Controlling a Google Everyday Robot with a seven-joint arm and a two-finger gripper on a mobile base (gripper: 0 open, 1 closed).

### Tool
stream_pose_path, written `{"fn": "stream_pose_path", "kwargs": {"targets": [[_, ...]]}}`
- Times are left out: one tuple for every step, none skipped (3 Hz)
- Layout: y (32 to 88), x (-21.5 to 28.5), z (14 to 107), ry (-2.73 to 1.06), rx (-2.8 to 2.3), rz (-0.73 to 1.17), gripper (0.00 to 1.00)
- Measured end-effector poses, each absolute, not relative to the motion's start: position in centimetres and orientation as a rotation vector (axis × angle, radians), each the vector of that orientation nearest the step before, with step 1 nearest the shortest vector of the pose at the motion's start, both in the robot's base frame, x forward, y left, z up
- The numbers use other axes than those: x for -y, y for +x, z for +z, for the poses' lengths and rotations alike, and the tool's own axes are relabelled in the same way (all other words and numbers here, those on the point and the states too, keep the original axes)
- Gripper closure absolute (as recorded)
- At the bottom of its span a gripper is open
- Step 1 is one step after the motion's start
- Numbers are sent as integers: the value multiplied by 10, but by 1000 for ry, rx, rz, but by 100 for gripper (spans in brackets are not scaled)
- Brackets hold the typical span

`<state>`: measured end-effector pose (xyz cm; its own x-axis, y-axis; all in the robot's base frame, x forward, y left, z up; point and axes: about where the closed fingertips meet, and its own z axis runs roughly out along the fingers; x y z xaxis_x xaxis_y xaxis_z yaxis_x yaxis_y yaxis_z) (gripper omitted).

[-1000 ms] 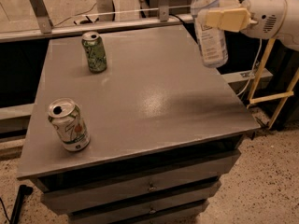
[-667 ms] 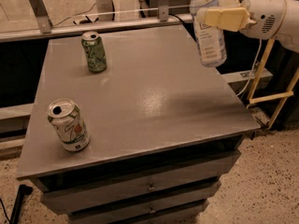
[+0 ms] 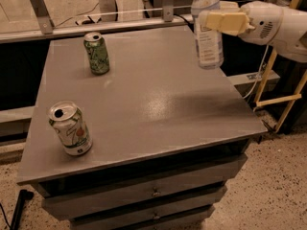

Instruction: Place blue plastic bottle upright

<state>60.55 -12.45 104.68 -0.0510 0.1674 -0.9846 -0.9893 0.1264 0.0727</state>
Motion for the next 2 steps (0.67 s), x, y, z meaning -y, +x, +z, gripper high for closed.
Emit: {"fn": "stream_pose_path", "kwargs": {"targets": [[623, 124, 1030, -929, -1061, 1273, 100], [636, 126, 1013, -898, -977, 1279, 100]]}}
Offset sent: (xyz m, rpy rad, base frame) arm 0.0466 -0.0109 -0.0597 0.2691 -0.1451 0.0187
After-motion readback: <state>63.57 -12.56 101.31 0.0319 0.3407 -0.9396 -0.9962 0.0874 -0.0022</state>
